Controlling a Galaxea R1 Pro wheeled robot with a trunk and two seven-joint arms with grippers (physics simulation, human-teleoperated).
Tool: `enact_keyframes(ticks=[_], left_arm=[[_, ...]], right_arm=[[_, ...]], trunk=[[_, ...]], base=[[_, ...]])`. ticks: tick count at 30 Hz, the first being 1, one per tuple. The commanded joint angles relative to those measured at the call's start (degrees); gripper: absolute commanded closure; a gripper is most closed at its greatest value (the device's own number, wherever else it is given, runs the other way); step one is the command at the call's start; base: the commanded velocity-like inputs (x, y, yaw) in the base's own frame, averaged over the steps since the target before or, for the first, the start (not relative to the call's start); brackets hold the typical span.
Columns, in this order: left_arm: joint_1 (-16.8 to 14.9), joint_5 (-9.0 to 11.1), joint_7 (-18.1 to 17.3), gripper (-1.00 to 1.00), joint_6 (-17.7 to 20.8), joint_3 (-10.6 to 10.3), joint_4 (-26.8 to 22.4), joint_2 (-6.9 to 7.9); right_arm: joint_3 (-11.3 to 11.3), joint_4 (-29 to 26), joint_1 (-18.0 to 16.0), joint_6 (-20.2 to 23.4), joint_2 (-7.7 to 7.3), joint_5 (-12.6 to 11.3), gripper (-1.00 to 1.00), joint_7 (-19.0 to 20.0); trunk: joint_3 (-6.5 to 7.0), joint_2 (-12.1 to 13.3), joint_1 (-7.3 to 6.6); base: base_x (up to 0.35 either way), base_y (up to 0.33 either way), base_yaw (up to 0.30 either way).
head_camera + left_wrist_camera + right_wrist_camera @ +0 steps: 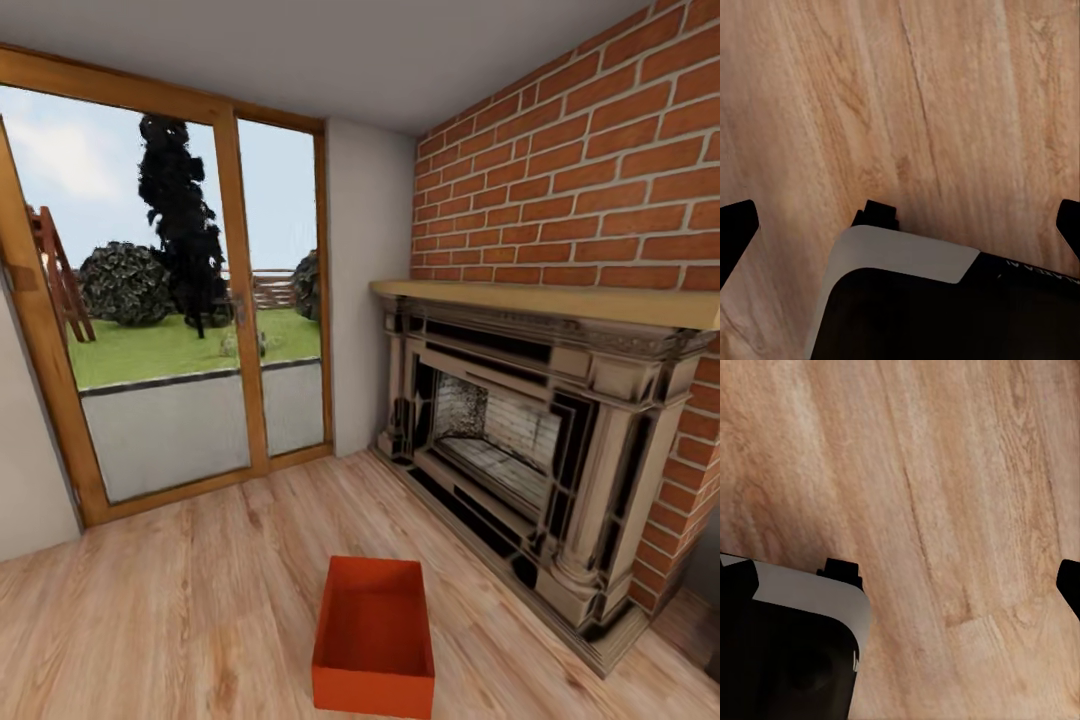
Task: Move the two storage containers from the living room to the garage. In the garage, place one container on the floor and stack the other container on top of it (either order is fine).
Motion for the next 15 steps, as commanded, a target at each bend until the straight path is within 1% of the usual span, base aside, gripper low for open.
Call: enact_keyframes(ticks=[1, 10, 15], left_arm=[[-0.02, 0.45, 0.11, -1.0, -0.01, -0.49, 0.01, 0.0], [-0.03, 0.43, 0.12, -1.0, 0.0, -0.49, 0.01, 0.01], [0.0, 0.4, 0.12, -1.0, 0.05, -0.49, 0.01, -0.06]], right_arm=[[0.26, 0.15, -0.07, -0.26, 0.01, 0.09, -1.0, -0.2], [0.27, 0.15, -0.07, -0.29, 0.01, 0.14, -1.0, -0.19], [0.26, 0.15, -0.07, -0.26, 0.01, 0.15, -1.0, -0.18]], trunk=[[-0.07, -0.04, 0.04], [-0.07, -0.04, 0.04], [-0.07, -0.04, 0.04]], base=[[0.317, 0.184, -0.003], [0.317, 0.175, -0.001], [0.32, 0.063, 0.0]])
